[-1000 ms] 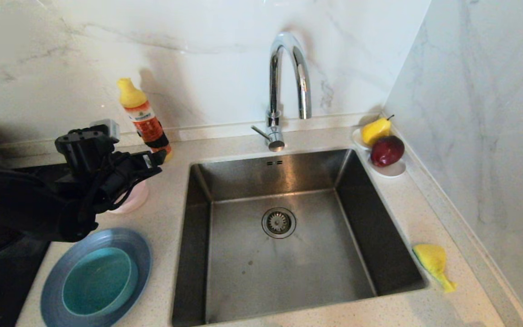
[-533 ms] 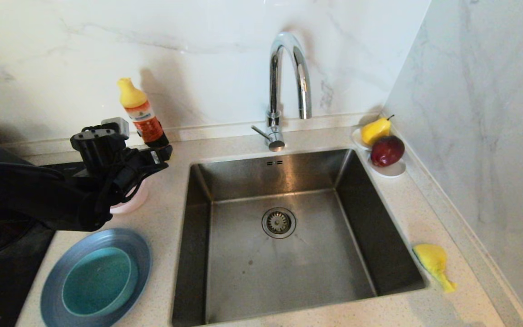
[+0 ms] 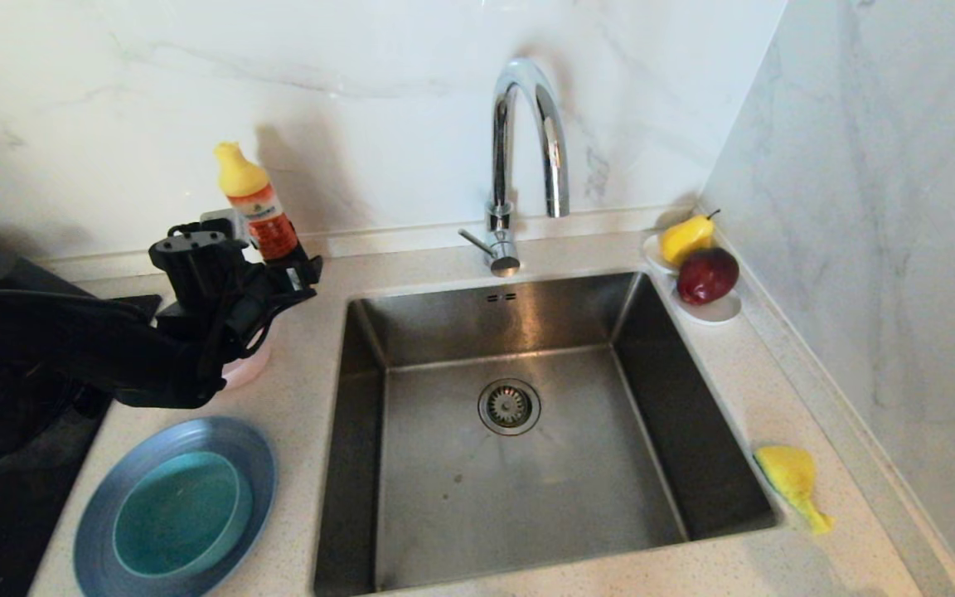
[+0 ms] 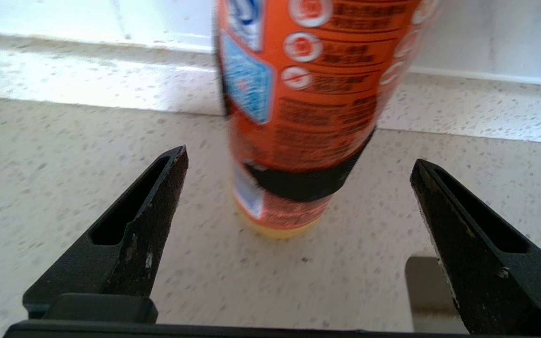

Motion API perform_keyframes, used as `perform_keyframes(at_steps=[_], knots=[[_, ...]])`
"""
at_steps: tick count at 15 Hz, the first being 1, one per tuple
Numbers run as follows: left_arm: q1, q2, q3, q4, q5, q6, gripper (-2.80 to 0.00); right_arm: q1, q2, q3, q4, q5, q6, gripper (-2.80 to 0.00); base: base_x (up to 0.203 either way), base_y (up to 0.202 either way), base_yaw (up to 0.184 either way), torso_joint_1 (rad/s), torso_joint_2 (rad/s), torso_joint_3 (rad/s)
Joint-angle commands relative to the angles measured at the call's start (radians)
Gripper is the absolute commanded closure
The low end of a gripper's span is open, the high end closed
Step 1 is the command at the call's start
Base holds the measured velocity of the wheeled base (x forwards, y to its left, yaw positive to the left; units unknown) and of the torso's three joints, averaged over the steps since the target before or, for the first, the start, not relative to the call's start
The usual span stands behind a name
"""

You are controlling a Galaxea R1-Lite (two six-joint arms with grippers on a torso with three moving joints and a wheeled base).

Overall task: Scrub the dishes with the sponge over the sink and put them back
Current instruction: Grab the dish soap

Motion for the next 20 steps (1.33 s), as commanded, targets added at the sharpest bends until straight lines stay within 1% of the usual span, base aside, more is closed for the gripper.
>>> perform_keyframes(at_steps=[1, 14, 19, 20], knots=[[-0.002, 0.025, -0.036, -0.005, 0.001, 0.000, -2.80, 0.000, 0.000, 0.000, -0.001, 0.001, 0.000, 0.00, 0.000, 0.000, 0.000, 0.000, 0.00, 0.000], [-0.002, 0.087, -0.128, -0.007, 0.008, 0.013, -2.80, 0.000, 0.000, 0.000, 0.000, 0.001, 0.000, 0.00, 0.000, 0.000, 0.000, 0.000, 0.00, 0.000], [-0.003, 0.116, -0.209, 0.012, 0.007, 0.016, -2.80, 0.000, 0.000, 0.000, -0.001, 0.001, 0.000, 0.00, 0.000, 0.000, 0.000, 0.000, 0.00, 0.000], [-0.008, 0.122, -0.212, 0.016, 0.008, 0.016, 0.00, 0.000, 0.000, -0.001, 0.000, 0.001, 0.000, 0.00, 0.000, 0.000, 0.000, 0.000, 0.00, 0.000]])
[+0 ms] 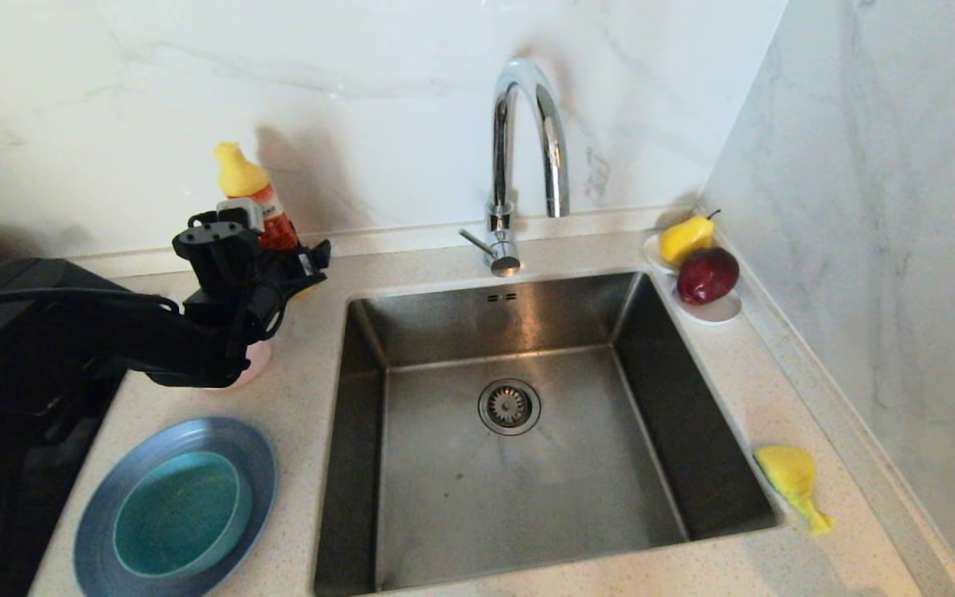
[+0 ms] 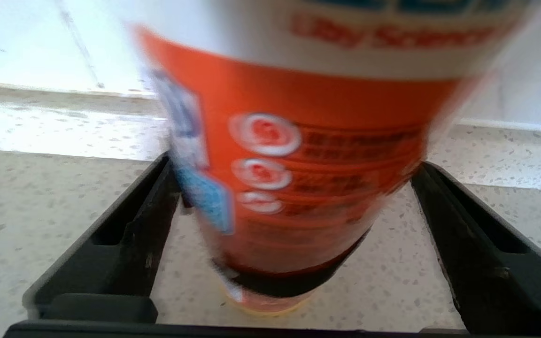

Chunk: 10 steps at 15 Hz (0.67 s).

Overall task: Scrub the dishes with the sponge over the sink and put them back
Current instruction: Grab the dish soap

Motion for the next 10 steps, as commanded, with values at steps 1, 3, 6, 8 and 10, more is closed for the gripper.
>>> perform_keyframes(at_steps=[1, 3, 6, 8, 10], knots=[[-0.006, 0.021, -0.012, -0.005, 0.003, -0.001, 0.00, 0.001, 0.000, 0.000, 0.000, 0.000, 0.000, 0.00, 0.000, 0.000, 0.000, 0.000, 0.00, 0.000], [-0.006, 0.035, -0.016, -0.009, 0.003, -0.001, 0.00, 0.001, 0.000, 0.000, 0.000, 0.000, 0.000, 0.00, 0.000, 0.000, 0.000, 0.000, 0.00, 0.000], [-0.006, 0.076, -0.080, -0.010, 0.006, 0.003, 0.00, 0.001, 0.000, 0.000, 0.000, 0.000, 0.000, 0.00, 0.000, 0.000, 0.000, 0.000, 0.00, 0.000], [-0.006, 0.086, -0.104, -0.005, 0.008, 0.004, 0.00, 0.001, 0.000, 0.000, 0.000, 0.000, 0.000, 0.00, 0.000, 0.000, 0.000, 0.000, 0.00, 0.000], [-0.006, 0.057, -0.088, -0.006, 0.016, 0.001, 0.00, 0.001, 0.000, 0.000, -0.001, 0.000, 0.000, 0.00, 0.000, 0.000, 0.000, 0.000, 0.00, 0.000]])
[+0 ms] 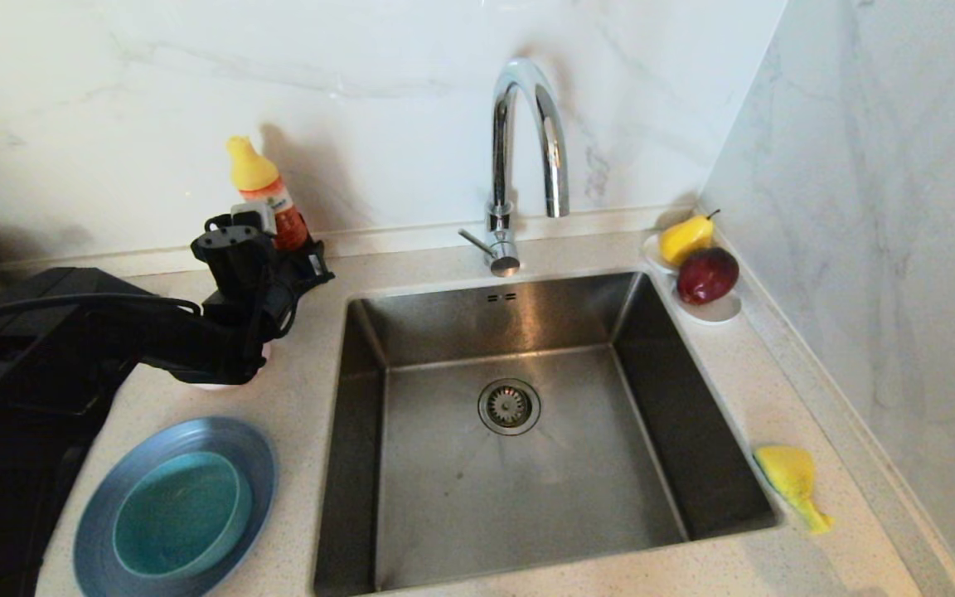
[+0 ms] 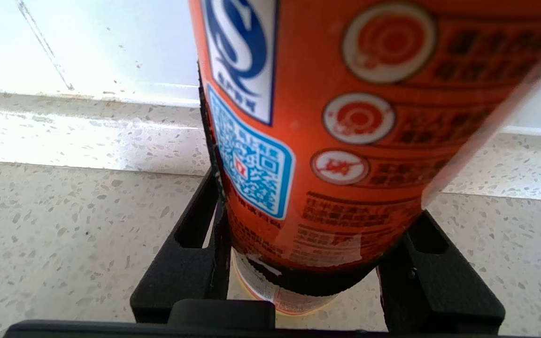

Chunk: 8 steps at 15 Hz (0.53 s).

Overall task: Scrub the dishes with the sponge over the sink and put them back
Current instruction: Grab the dish soap

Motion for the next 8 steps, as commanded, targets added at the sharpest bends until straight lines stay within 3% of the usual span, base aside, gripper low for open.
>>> perform_keyframes(at_steps=[1, 8], knots=[[0.000, -0.041, 0.018, -0.003, 0.008, -0.006, 0.00, 0.001, 0.000, 0.000, -0.001, 0.001, 0.000, 0.00, 0.000, 0.000, 0.000, 0.000, 0.00, 0.000], [-0.001, -0.223, 0.165, -0.001, 0.007, -0.028, 0.00, 0.001, 0.000, 0.000, -0.001, 0.001, 0.000, 0.00, 0.000, 0.000, 0.000, 0.000, 0.00, 0.000]])
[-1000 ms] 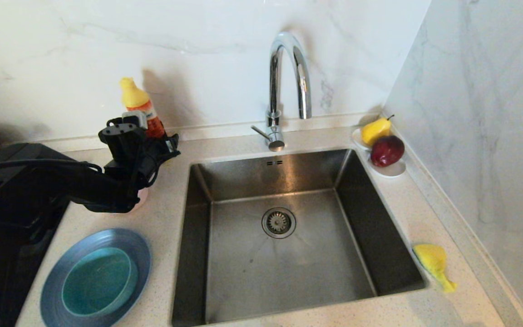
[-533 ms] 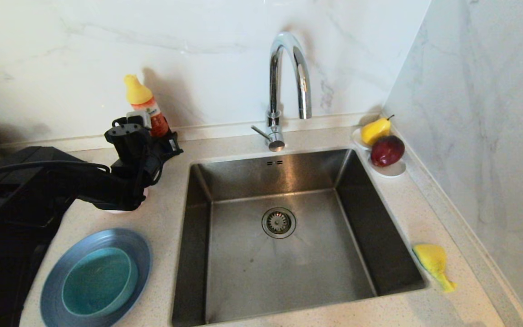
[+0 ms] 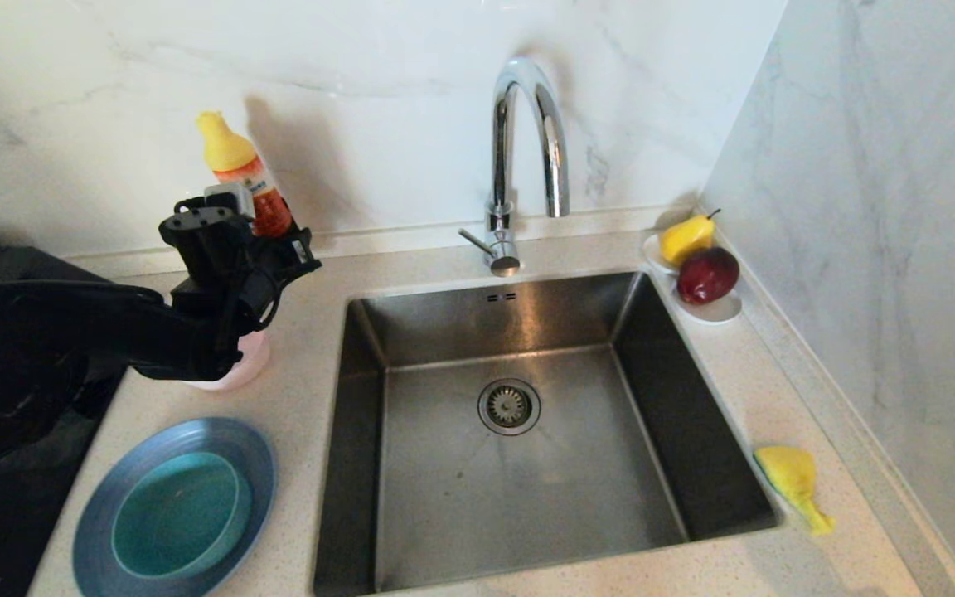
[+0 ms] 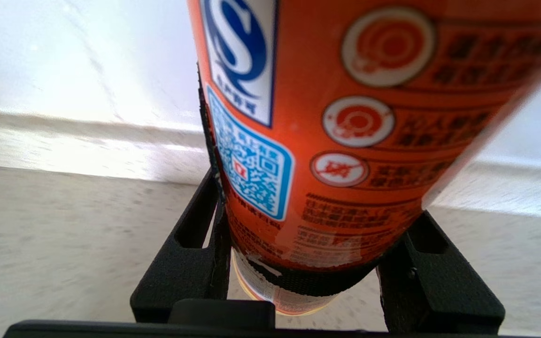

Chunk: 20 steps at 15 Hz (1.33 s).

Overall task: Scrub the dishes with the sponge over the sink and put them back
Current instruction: Grab the dish soap, then squeeze it onto the sponge

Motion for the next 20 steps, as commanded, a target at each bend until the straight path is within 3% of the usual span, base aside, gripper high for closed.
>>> perform_keyframes(at_steps=[1, 6, 12, 16, 20], knots=[[-0.003, -0.102, 0.055, -0.005, 0.002, -0.011, 0.00, 0.000, 0.000, 0.000, -0.001, 0.000, 0.000, 0.00, 0.000, 0.000, 0.000, 0.000, 0.00, 0.000], [-0.062, -0.338, 0.198, 0.033, 0.006, -0.019, 0.00, 0.000, 0.000, 0.000, -0.001, 0.000, 0.000, 0.00, 0.000, 0.000, 0.000, 0.000, 0.00, 0.000], [-0.236, -0.653, 0.233, 0.368, 0.107, -0.007, 0.00, 0.000, 0.000, 0.000, 0.000, 0.000, 0.000, 0.00, 0.000, 0.000, 0.000, 0.000, 0.00, 0.000], [-0.387, -0.791, 0.227, 0.518, 0.175, 0.072, 0.00, 0.000, 0.000, 0.000, -0.001, 0.000, 0.000, 0.00, 0.000, 0.000, 0.000, 0.000, 0.00, 0.000], [-0.538, -0.883, 0.215, 0.621, 0.210, 0.226, 0.00, 0.000, 0.000, 0.000, 0.000, 0.000, 0.000, 0.00, 0.000, 0.000, 0.000, 0.000, 0.00, 0.000]])
